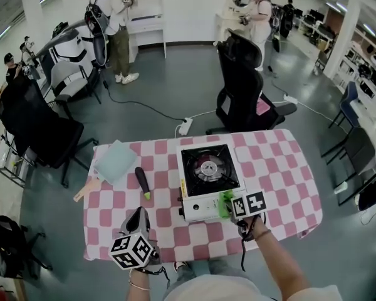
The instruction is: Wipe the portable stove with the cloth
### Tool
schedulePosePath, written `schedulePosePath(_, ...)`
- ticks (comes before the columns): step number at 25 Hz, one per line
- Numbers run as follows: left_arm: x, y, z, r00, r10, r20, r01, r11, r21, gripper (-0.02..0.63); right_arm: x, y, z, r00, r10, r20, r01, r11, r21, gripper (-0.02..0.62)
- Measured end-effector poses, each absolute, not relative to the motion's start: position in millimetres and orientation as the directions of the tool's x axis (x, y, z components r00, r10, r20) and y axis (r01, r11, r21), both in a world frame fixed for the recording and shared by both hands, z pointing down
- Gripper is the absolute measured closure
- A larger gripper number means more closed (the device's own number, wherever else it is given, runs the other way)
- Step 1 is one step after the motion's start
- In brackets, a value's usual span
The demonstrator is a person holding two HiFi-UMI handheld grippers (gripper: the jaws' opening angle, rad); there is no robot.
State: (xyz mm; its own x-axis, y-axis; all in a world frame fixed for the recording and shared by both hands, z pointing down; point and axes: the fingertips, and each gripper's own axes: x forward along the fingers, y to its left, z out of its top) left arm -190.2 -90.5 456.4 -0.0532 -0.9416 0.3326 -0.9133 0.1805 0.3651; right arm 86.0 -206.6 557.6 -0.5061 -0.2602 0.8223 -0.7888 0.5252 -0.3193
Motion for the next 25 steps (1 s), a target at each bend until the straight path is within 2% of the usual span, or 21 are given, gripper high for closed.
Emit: schedulePosePath(25, -137, -137, 457, 0.027, -0.944, 0.33, -0.925, 0.101, 0.365, 0.606, 150, -229, 558, -0.479, -0.298, 0.825, -0.833, 0.452, -0.32, 0.511)
